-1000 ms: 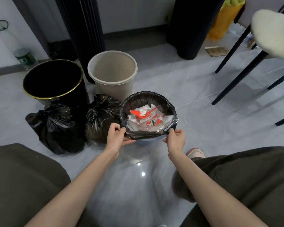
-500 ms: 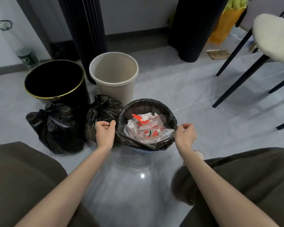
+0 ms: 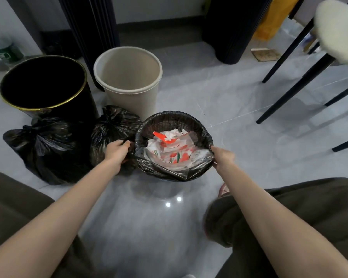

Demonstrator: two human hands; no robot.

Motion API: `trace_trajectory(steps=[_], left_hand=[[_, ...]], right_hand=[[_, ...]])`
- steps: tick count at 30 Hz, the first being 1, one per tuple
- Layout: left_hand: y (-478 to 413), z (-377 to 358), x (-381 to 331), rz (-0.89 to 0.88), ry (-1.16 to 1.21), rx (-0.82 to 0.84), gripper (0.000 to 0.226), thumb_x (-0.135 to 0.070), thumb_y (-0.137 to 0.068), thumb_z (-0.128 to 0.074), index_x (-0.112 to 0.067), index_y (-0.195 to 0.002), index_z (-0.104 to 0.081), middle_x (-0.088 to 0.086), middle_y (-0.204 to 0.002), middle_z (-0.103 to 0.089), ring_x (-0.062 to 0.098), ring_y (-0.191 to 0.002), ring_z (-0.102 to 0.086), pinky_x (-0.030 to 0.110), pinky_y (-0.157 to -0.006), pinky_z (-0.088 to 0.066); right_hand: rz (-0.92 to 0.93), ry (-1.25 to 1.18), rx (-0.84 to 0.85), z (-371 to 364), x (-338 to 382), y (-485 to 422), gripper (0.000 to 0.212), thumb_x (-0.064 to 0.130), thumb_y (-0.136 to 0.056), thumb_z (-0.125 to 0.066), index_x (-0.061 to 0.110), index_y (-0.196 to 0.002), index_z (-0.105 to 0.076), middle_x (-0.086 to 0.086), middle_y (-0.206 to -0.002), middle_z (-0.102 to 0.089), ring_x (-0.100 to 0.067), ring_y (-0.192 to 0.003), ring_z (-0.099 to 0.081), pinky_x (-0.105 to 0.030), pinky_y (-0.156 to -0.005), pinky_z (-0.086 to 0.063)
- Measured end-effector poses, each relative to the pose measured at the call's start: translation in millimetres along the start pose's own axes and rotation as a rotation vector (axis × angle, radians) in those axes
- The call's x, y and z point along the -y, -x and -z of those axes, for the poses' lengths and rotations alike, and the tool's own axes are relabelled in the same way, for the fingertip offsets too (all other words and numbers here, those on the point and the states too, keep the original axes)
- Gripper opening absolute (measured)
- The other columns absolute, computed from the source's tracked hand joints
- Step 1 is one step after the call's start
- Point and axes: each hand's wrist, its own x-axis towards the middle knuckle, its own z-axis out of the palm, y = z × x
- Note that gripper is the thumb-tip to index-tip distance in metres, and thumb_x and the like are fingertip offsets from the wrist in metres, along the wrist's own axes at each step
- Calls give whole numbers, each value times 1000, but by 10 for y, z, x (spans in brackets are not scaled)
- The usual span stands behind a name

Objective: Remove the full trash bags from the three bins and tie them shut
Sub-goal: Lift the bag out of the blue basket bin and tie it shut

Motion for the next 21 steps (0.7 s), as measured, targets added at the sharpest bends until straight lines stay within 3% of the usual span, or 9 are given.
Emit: trace_trajectory(steps=[2, 4, 9, 12, 17, 21], left_hand=[[-35, 7, -7, -90, -60, 6, 19, -18, -95, -51, -15, -80, -61, 0, -74, -56, 21, -86, -54, 33, -74, -50], [-27, -3, -21, -202, -112, 3, 16, -18, -96, -50, -12, -89, -63, 2, -78, -58, 20, -84, -54, 36, -79, -49], [110, -43, -116, -465, -102, -26, 15, -12, -97, -47, -8, -95, -61, 1, -82, -58, 12, -79, -51, 17, -67, -39], [166, -15, -174, -530, -45, -35, 14, -9, -96, -47, -6, -96, -61, -5, -74, -54, 3, -67, -46, 6, -61, -37], [224, 76, -90, -569, -55, -115, 17, -12, -96, -49, -4, -102, -62, -1, -88, -59, 8, -81, -51, 5, -69, -37], [242, 85, -81, -561, -74, -120, 16, -12, -94, -52, -8, -105, -63, -7, -77, -55, -3, -67, -49, 4, -64, -36]], right_hand=[[89, 72, -115, 8, -10, -11, 8, 14, -76, -72, 7, -77, -71, -13, -87, -69, -28, -83, -65, -38, -82, -56], [173, 104, -171, 20, 3, 30, 12, 12, -78, -70, 8, -89, -75, -10, -85, -68, -24, -83, -63, -32, -83, -54], [472, 183, -212, -39, 138, 198, 15, 21, -88, -58, 13, -87, -70, -5, -85, -69, -23, -88, -63, -28, -83, -46], [719, 228, -219, -71, 198, 332, 17, 21, -93, -55, 10, -95, -68, -3, -92, -68, -14, -84, -58, -16, -77, -36], [969, 276, -140, -71, 167, 487, 11, 14, -94, -52, 12, -97, -62, -3, -95, -64, -17, -86, -58, -27, -81, -45], [1097, 398, -25, -104, 210, 593, 13, 11, -93, -49, 15, -101, -58, 5, -90, -57, -12, -83, -54, -26, -77, -44]])
